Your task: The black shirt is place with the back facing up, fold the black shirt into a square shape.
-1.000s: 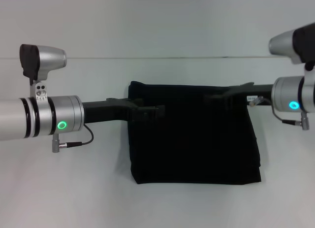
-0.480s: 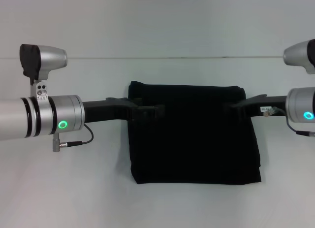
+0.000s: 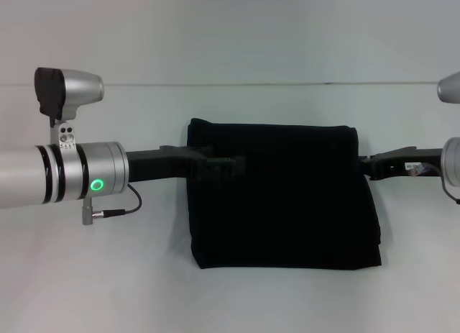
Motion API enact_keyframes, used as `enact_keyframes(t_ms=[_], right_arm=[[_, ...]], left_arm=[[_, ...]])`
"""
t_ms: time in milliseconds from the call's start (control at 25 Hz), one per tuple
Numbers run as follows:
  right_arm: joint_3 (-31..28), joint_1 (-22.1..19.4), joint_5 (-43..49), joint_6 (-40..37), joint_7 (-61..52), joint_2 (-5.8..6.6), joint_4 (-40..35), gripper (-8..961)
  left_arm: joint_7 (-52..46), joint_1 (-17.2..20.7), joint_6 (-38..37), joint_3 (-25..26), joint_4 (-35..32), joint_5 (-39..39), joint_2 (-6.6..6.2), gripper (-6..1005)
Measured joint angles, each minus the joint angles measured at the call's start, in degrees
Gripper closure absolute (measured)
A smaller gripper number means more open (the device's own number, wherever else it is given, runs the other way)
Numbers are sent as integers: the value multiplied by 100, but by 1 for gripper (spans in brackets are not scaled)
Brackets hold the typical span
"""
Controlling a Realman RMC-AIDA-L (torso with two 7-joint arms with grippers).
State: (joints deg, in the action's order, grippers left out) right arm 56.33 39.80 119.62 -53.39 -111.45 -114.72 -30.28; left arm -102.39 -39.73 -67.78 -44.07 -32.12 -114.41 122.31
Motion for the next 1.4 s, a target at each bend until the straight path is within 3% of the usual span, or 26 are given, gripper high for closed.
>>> enact_keyframes(t_ms=[240,480,720,880,1000,1400], right_arm=[[-345,-245,-116,52,170,-37,-215,902],[-1188,-691,-717,-1207,1184,-126,-764,873],[-966,-508,-258,-1919,1290,36,-862,844],[-773,-264,259,-2251,1327,23,-1109,825],[-738,-44,598,-2388,1282,-4,-1201,598],[-722,261,1070,-2447,1110,-83,-1459,372]], left_arm=[[0,0,-99,5,45,-6,-24,112],[206,6,-826,15,-223,-15,-69,111],[1101,-51,-1282,-176,-706,-245,-95,107],[1496,-99,-1233,-228,-1052,-593,-124,104],[1597,-111,-1185,-293,-1311,-809,-120,105],[1462,-109,-935,-452,-1649,-1455,-58,109]])
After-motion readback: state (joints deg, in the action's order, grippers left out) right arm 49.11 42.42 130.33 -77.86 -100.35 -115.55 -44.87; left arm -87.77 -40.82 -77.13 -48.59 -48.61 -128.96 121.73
